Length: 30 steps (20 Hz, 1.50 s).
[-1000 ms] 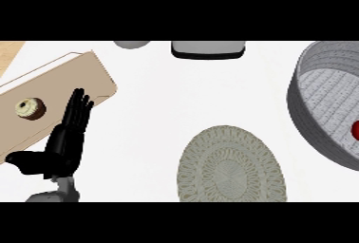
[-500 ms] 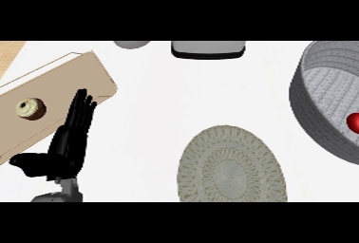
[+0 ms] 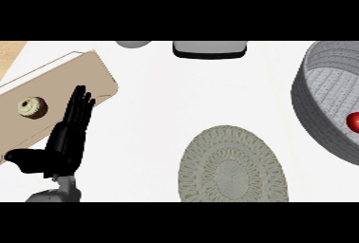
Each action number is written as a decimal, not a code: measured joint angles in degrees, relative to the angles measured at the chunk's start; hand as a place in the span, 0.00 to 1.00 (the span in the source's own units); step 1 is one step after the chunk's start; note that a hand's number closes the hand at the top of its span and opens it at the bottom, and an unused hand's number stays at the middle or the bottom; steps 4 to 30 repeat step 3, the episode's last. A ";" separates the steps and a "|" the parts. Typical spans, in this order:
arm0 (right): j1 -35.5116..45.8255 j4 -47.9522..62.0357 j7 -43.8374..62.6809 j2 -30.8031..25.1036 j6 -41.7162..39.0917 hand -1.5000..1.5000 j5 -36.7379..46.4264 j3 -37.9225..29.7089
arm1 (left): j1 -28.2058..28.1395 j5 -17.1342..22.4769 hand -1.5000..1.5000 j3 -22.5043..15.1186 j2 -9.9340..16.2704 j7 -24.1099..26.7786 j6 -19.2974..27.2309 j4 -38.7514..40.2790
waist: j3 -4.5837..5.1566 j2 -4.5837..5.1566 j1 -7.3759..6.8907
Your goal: Pick the tomato from the placemat and place it in the basket
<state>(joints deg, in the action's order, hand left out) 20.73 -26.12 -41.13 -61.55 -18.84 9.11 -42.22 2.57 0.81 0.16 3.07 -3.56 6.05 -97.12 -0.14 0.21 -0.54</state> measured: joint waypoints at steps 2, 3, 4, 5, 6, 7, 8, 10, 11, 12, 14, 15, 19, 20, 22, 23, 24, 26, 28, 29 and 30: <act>-0.16 2.78 -1.03 -2.26 -3.01 0.00 -1.03 -0.93 | -0.57 -0.11 0.50 -0.15 -0.27 1.45 -0.22 1.01 | -0.01 0.04 0.00; -0.67 3.84 -1.40 -3.21 -4.03 0.00 -1.45 -1.28 | -1.06 -0.39 0.50 -0.40 -0.39 1.22 0.06 0.12 | -0.02 0.02 -0.01; -0.67 3.84 -1.40 -3.21 -4.03 0.00 -1.45 -1.28 | -1.06 -0.39 0.50 -0.40 -0.39 1.22 0.06 0.12 | -0.02 0.02 -0.01; -0.67 3.84 -1.40 -3.21 -4.03 0.00 -1.45 -1.28 | -1.06 -0.39 0.50 -0.40 -0.39 1.22 0.06 0.12 | -0.02 0.02 -0.01; -0.67 3.84 -1.40 -3.21 -4.03 0.00 -1.45 -1.28 | -1.06 -0.39 0.50 -0.40 -0.39 1.22 0.06 0.12 | -0.02 0.02 -0.01; -0.67 3.84 -1.40 -3.21 -4.03 0.00 -1.45 -1.28 | -1.06 -0.39 0.50 -0.40 -0.39 1.22 0.06 0.12 | -0.02 0.02 -0.01; -0.67 3.84 -1.40 -3.21 -4.03 0.00 -1.45 -1.28 | -1.06 -0.39 0.50 -0.40 -0.39 1.22 0.06 0.12 | -0.02 0.02 -0.01; -0.67 3.84 -1.40 -3.21 -4.03 0.00 -1.45 -1.28 | -1.06 -0.39 0.50 -0.40 -0.39 1.22 0.06 0.12 | -0.02 0.02 -0.01; -0.67 3.84 -1.40 -3.21 -4.03 0.00 -1.45 -1.28 | -1.06 -0.39 0.50 -0.40 -0.39 1.22 0.06 0.12 | -0.02 0.02 -0.01; -0.67 3.84 -1.40 -3.21 -4.03 0.00 -1.45 -1.28 | -1.06 -0.39 0.50 -0.40 -0.39 1.22 0.06 0.12 | -0.02 0.02 -0.01; -0.67 3.84 -1.40 -3.21 -4.03 0.00 -1.45 -1.28 | -1.06 -0.39 0.50 -0.40 -0.39 1.22 0.06 0.12 | -0.02 0.02 -0.01; -0.67 3.84 -1.40 -3.21 -4.03 0.00 -1.45 -1.28 | -1.06 -0.39 0.50 -0.40 -0.39 1.22 0.06 0.12 | -0.02 0.02 -0.01; -0.67 3.84 -1.40 -3.21 -4.03 0.00 -1.45 -1.28 | -1.06 -0.39 0.50 -0.40 -0.39 1.22 0.06 0.12 | -0.02 0.02 -0.01; -0.67 3.84 -1.40 -3.21 -4.03 0.00 -1.45 -1.28 | -1.06 -0.39 0.50 -0.40 -0.39 1.22 0.06 0.12 | -0.02 0.02 -0.01; -0.67 3.84 -1.40 -3.21 -4.03 0.00 -1.45 -1.28 | -1.06 -0.39 0.50 -0.40 -0.39 1.22 0.06 0.12 | -0.02 0.02 -0.01; -0.67 3.84 -1.40 -3.21 -4.03 0.00 -1.45 -1.28 | -1.06 -0.39 0.50 -0.40 -0.39 1.22 0.06 0.12 | -0.02 0.02 -0.01; -0.67 3.84 -1.40 -3.21 -4.03 0.00 -1.45 -1.28 | -1.06 -0.39 0.50 -0.40 -0.39 1.22 0.06 0.12 | -0.02 0.02 -0.01; -0.67 3.84 -1.40 -3.21 -4.03 0.00 -1.45 -1.28 | -1.06 -0.39 0.50 -0.40 -0.39 1.22 0.06 0.12 | -0.02 0.02 -0.01; -0.67 3.84 -1.40 -3.21 -4.03 0.00 -1.45 -1.28 | -1.06 -0.39 0.50 -0.40 -0.39 1.22 0.06 0.12 | -0.02 0.02 -0.01; -0.67 3.84 -1.40 -3.21 -4.03 0.00 -1.45 -1.28 | -1.06 -0.39 0.50 -0.40 -0.39 1.22 0.06 0.12 | -0.02 0.02 -0.01; -0.67 3.84 -1.40 -3.21 -4.03 0.00 -1.45 -1.28 | -1.06 -0.39 0.50 -0.40 -0.39 1.22 0.06 0.12 | -0.02 0.02 -0.01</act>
